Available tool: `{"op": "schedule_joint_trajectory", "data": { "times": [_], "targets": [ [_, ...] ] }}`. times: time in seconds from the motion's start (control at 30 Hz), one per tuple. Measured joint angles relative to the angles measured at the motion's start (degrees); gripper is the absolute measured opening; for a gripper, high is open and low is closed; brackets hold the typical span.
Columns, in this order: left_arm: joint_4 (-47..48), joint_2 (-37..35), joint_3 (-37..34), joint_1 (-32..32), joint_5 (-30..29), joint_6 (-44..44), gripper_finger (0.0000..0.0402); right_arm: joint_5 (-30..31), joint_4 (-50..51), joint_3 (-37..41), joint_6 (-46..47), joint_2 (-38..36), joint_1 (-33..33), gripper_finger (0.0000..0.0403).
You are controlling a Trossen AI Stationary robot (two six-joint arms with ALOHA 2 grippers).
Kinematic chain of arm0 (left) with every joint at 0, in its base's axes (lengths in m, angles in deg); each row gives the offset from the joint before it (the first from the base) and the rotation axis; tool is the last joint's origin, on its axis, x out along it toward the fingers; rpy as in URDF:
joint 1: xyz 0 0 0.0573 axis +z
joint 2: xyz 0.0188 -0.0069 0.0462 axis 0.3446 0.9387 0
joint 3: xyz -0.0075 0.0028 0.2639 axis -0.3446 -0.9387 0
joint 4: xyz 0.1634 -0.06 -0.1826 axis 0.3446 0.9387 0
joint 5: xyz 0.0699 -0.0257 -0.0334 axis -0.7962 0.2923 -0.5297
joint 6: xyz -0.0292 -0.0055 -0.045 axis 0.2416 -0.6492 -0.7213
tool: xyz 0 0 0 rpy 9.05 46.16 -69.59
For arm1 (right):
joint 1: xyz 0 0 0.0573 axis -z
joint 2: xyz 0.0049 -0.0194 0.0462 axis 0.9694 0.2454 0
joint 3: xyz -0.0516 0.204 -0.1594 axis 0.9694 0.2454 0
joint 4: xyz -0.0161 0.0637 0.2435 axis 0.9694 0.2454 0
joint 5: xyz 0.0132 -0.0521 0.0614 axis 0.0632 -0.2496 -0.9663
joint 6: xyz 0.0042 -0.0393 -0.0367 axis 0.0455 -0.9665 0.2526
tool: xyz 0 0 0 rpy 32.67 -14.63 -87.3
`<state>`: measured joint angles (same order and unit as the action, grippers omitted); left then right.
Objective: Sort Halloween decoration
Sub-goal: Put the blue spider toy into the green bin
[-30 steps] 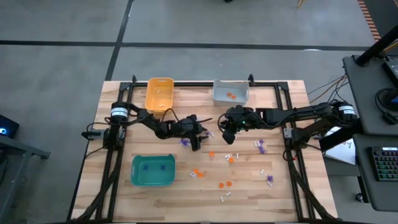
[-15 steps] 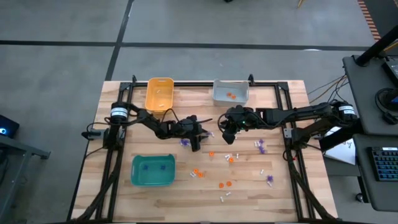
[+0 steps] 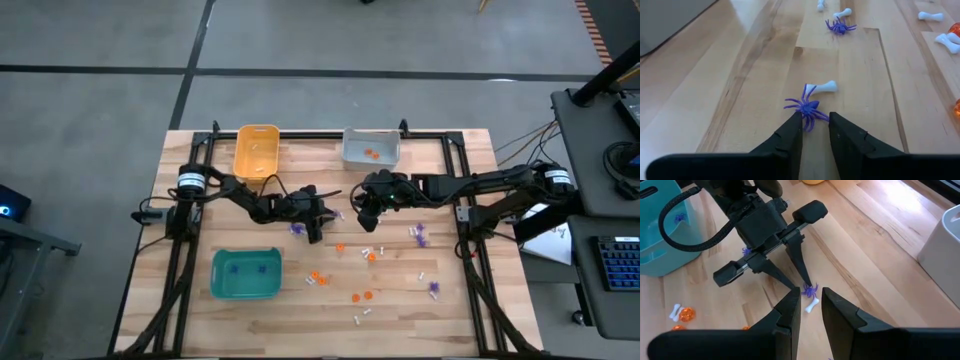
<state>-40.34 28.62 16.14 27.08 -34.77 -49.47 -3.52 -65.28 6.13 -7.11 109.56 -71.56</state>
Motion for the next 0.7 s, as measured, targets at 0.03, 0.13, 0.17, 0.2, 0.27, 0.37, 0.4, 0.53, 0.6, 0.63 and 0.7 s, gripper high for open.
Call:
{"op": "schedule_joint_trajectory", "data": {
  "times": [0.03, 0.13, 0.17, 0.2, 0.27, 0.37, 0.4, 0.53, 0.6, 0.63, 0.7],
  "targets": [
    [-0.04, -0.05, -0.02, 0.00, -0.02, -0.01, 0.0075, 0.00, -0.01, 0.00, 0.00, 0.00, 0.00, 0.0068],
    [0.03, -0.35, -0.07, 0.00, -0.11, 0.01, 0.0075, 0.00, -0.01, 0.00, 0.00, 0.00, 0.00, 0.0068],
    [0.07, -0.39, -0.09, 0.02, -0.15, -0.01, 0.0075, 0.00, -0.01, 0.00, -0.01, 0.00, 0.00, 0.0068],
    [0.05, -0.42, -0.09, 0.04, -0.15, -0.01, 0.0075, 0.00, 0.01, 0.00, 0.00, 0.00, 0.00, 0.0068],
    [0.08, -0.42, -0.09, 0.04, -0.22, -0.01, 0.0075, 0.00, -0.01, 0.00, -0.02, 0.00, 0.00, 0.0068],
    [0.21, -0.37, -0.09, 0.04, -0.22, 0.28, 0.0075, 0.00, -0.01, 0.00, -0.02, 0.00, 0.00, 0.0068],
    [0.25, -0.37, -0.09, 0.04, -0.22, 0.39, 0.0075, 0.00, 0.01, 0.00, -0.02, 0.00, 0.00, 0.0068],
    [0.28, -0.37, -0.09, 0.04, -0.22, 0.45, 0.0075, 0.00, -0.01, 0.00, -0.02, 0.00, 0.00, 0.0068],
    [0.28, -0.35, -0.09, 0.04, -0.20, 0.47, 0.0075, 0.00, -0.01, 0.00, -0.04, 0.00, 0.00, 0.0068],
    [0.33, -0.35, -0.09, 0.04, -0.21, 0.47, 0.0075, 0.00, -0.01, 0.00, -0.04, 0.00, 0.00, 0.0068],
    [0.40, -0.35, -0.09, 0.04, -0.57, 0.49, 0.0075, 0.00, 0.00, 0.00, -0.04, 0.00, 0.00, 0.0068]
  ]
}}
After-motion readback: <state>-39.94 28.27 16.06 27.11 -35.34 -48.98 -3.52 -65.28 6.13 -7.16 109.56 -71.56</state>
